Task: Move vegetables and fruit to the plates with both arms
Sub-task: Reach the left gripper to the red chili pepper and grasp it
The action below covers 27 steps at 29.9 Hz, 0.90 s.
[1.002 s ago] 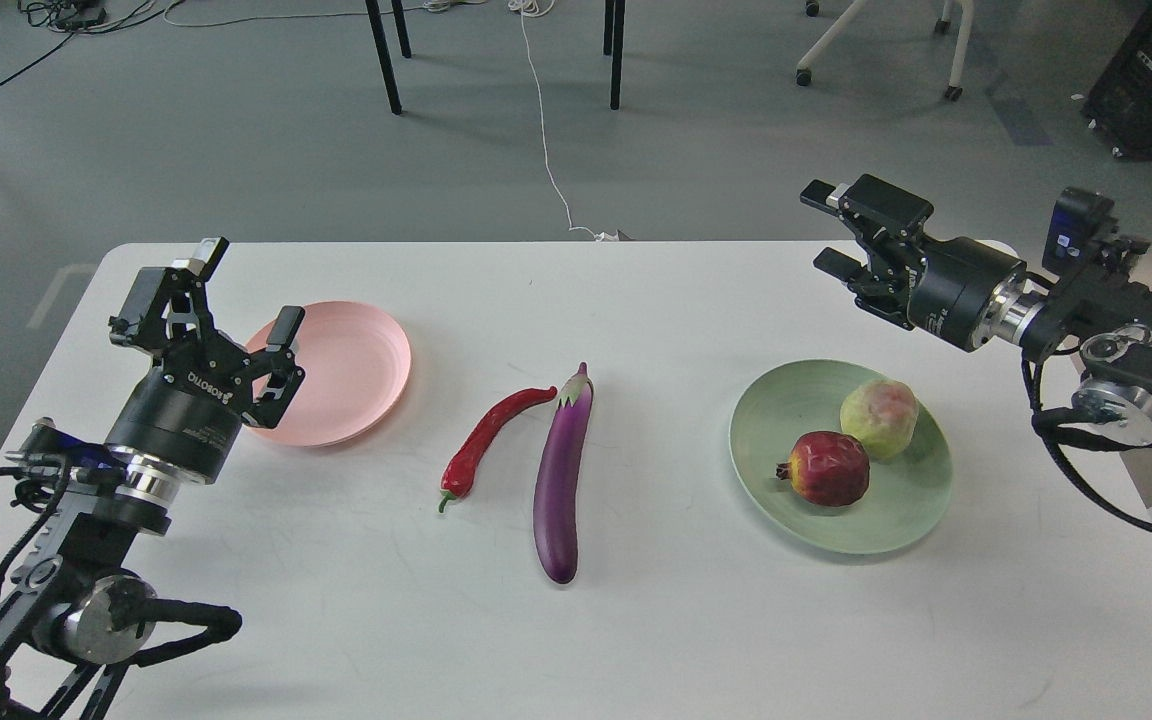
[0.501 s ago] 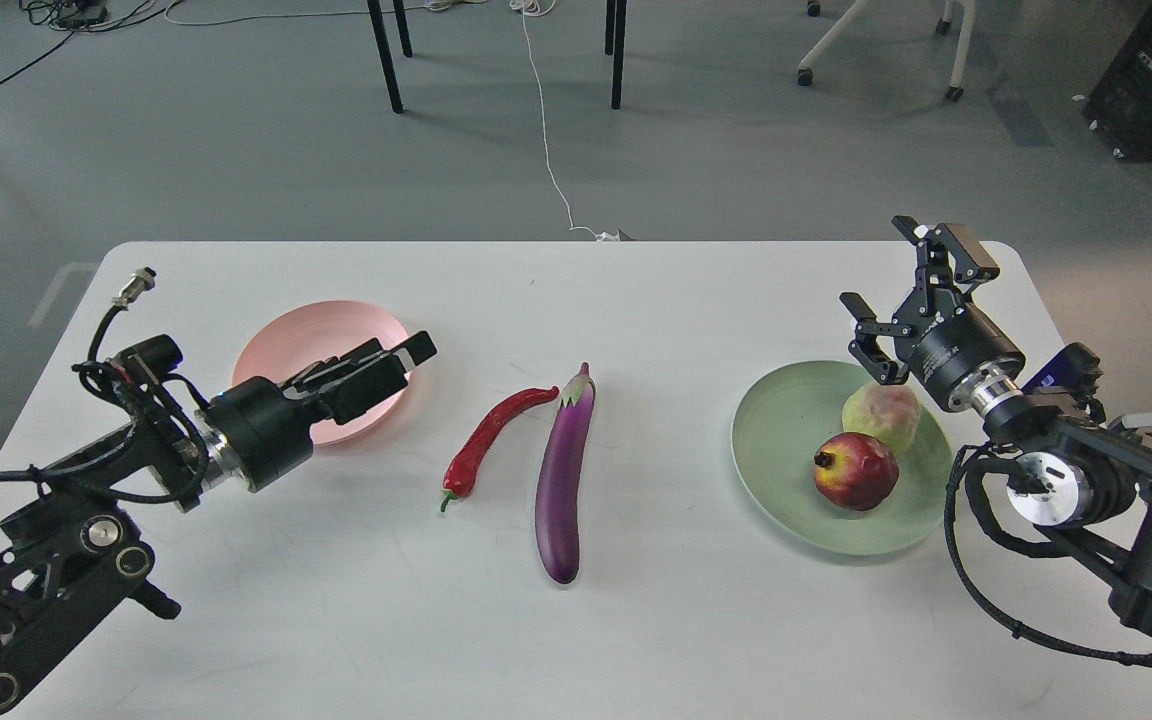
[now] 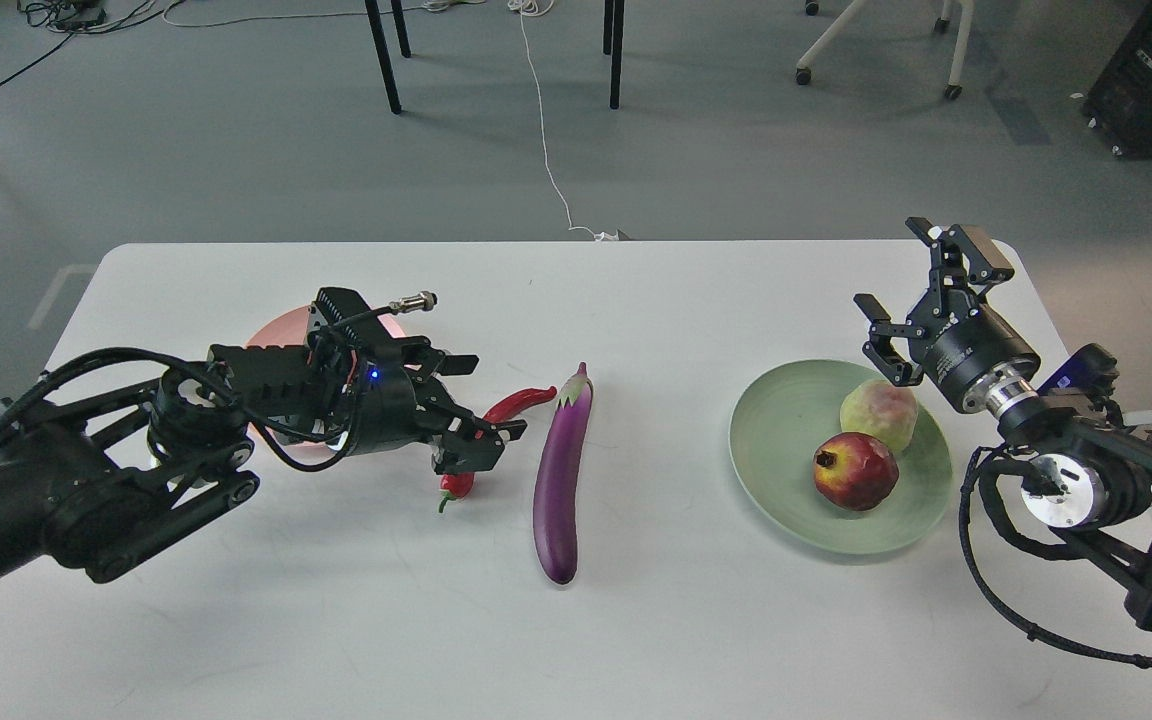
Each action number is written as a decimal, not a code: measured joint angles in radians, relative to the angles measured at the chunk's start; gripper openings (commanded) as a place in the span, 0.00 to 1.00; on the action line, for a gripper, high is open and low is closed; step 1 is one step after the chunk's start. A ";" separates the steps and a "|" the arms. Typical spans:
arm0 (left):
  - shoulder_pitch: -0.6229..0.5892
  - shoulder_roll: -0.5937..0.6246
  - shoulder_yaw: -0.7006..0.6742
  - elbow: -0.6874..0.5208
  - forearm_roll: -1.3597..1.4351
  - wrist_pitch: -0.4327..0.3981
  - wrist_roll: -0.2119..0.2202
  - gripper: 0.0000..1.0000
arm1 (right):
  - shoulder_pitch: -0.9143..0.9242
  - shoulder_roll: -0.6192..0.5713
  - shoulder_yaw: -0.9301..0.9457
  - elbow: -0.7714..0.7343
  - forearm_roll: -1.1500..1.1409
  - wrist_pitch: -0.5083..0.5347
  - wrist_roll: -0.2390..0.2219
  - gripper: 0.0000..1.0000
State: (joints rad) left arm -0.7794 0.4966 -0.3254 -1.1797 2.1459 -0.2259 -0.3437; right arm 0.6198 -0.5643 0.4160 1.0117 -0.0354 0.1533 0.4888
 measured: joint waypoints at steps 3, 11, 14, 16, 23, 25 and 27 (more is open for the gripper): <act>-0.015 -0.027 0.032 0.048 0.000 0.000 0.000 0.96 | 0.000 0.000 0.000 0.000 0.000 0.000 0.000 0.99; -0.011 -0.085 0.076 0.137 0.000 0.000 0.000 0.85 | 0.000 0.000 0.001 -0.001 -0.001 0.000 0.000 0.99; -0.011 -0.095 0.081 0.161 0.000 0.002 0.000 0.70 | 0.000 -0.002 0.001 -0.001 -0.001 0.000 0.000 0.99; -0.009 -0.098 0.083 0.169 0.000 0.002 0.000 0.56 | -0.001 -0.002 0.001 0.000 -0.001 0.000 0.000 0.99; -0.006 -0.110 0.085 0.182 0.000 0.005 0.008 0.14 | -0.012 0.000 0.000 0.002 -0.003 0.000 0.000 0.99; -0.006 -0.110 0.085 0.186 0.000 0.006 0.012 0.10 | -0.013 0.000 -0.001 0.003 -0.003 0.000 0.000 0.99; -0.006 -0.110 0.085 0.187 -0.002 0.007 0.013 0.09 | -0.013 0.000 -0.002 0.004 -0.006 0.000 0.000 0.99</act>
State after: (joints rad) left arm -0.7854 0.3862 -0.2408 -0.9930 2.1438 -0.2187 -0.3303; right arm 0.6072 -0.5646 0.4144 1.0161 -0.0414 0.1533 0.4888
